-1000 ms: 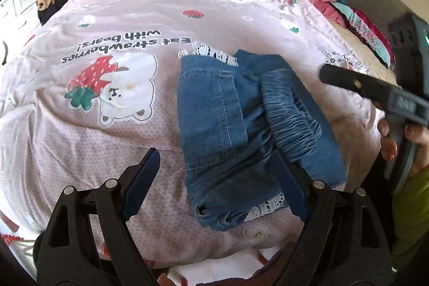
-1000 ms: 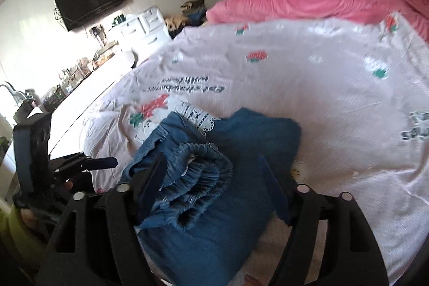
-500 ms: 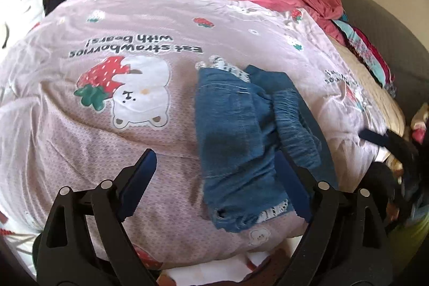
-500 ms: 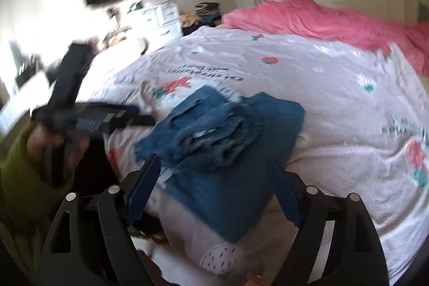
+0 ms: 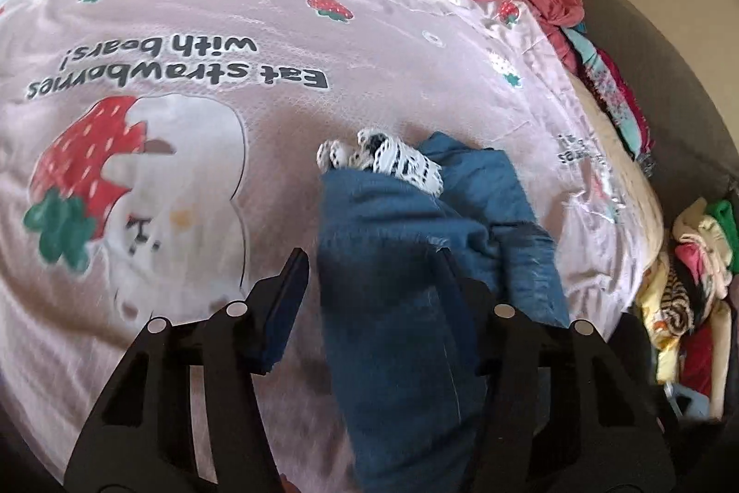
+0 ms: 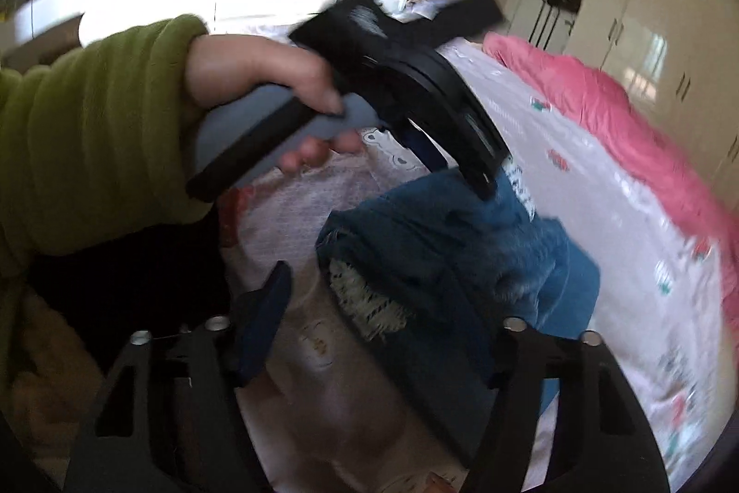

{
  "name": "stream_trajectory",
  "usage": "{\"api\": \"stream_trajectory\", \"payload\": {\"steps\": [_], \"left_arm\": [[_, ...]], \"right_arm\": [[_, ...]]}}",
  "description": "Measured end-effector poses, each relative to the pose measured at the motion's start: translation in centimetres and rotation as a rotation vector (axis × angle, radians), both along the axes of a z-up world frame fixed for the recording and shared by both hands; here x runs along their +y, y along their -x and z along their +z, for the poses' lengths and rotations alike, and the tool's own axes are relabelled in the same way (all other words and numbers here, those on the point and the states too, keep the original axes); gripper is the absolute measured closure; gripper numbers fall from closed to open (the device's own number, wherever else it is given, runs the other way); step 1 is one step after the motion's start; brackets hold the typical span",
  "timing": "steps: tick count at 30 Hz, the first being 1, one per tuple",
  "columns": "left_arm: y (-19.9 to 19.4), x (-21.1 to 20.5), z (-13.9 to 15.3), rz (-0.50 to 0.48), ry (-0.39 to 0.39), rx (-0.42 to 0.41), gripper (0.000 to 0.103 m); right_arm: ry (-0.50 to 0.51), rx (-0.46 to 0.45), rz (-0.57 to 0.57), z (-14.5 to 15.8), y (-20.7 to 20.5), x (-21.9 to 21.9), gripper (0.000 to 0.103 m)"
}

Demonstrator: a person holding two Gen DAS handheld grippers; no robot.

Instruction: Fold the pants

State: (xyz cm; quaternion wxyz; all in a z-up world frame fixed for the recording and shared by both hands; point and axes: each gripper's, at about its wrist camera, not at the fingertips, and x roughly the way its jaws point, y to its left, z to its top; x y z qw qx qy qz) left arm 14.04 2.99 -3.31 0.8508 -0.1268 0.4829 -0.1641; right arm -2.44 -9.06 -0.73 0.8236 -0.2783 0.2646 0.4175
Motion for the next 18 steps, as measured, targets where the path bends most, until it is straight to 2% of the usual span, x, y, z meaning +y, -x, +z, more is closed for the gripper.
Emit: {"api": "stream_trajectory", "payload": {"steps": [4,7,11,12,13,14,15,18], "left_arm": [[0.1,0.3,-1.5,-0.001,0.041,-0.001,0.055],[0.3,0.8,-1.7,-0.008,0.063,-0.011,0.053],[0.4,0.8,-1.7,-0.012,0.044,-0.029,0.051],[0.4,0.8,-1.7,-0.013,0.043,-0.031,0.051],[0.3,0.8,-1.7,-0.015,0.043,-0.033,0.050],[0.3,0.8,-1.8,-0.016,0.043,-0.035,0.050],[0.3,0.8,-1.8,-0.017,0.047,-0.035,0.048],[0.3,0.9,-2.0,-0.017,0.061,-0.034,0.046]], "right_arm": [[0.097,-0.062,0.031,-0.4,-0.6,2.1,0.062],[0.158,-0.102,0.055,-1.0,-1.0,3.2,0.062],[0.184,-0.094,0.070,-2.0,-2.4,4.4,0.062],[0.184,-0.078,0.077,-2.2,-2.7,4.6,0.073],[0.178,-0.035,0.092,-2.4,-3.0,4.6,0.089],[0.170,0.000,0.101,-2.5,-3.1,4.6,0.095],[0.169,0.041,0.109,-2.8,-3.2,4.6,0.098],[0.151,0.089,0.121,-2.4,-2.1,4.1,0.099]]}}
